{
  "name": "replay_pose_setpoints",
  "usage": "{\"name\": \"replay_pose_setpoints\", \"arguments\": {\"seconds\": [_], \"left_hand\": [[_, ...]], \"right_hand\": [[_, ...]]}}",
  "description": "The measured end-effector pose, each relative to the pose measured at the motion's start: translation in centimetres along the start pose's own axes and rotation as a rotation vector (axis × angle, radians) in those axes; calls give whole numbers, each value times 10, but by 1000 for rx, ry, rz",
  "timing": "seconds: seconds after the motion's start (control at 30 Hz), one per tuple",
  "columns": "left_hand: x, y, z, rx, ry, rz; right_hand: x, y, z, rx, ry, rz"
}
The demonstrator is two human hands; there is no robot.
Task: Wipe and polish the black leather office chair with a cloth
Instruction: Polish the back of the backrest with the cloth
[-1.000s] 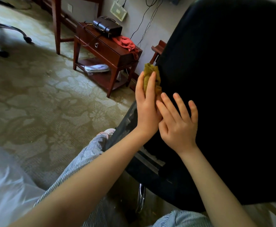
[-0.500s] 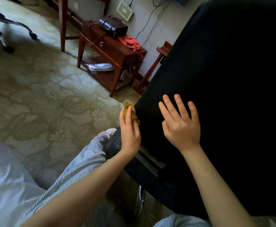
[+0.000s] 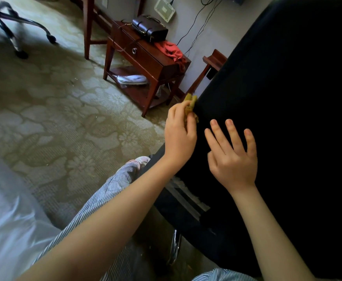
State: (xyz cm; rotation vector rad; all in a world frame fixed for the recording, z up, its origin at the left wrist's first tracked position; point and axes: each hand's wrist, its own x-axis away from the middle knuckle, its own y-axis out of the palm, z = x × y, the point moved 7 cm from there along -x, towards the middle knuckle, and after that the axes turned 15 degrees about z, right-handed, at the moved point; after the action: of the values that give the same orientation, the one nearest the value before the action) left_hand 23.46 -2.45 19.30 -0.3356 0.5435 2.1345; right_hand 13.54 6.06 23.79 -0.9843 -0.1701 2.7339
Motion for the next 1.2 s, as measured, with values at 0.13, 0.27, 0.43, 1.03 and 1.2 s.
{"name": "replay_pose_setpoints", "arguments": {"seconds": [0.13, 0.27, 0.43, 1.03, 1.2], "left_hand": [[26, -13, -46, -74, -84, 3], [47, -25, -105, -164, -223, -29], [73, -45, -183, -405, -564, -84], [40, -4, -85, -35, -230, 12], [53, -13, -122, -76, -265, -23]], "right_hand": [[-3, 3, -3, -4, 5, -4], [-7, 11, -6, 0, 14, -24], [-15, 23, -12, -27, 18, -65], [23, 44, -66, -103, -5, -448], [44, 54, -83, -23, -114, -467]]}}
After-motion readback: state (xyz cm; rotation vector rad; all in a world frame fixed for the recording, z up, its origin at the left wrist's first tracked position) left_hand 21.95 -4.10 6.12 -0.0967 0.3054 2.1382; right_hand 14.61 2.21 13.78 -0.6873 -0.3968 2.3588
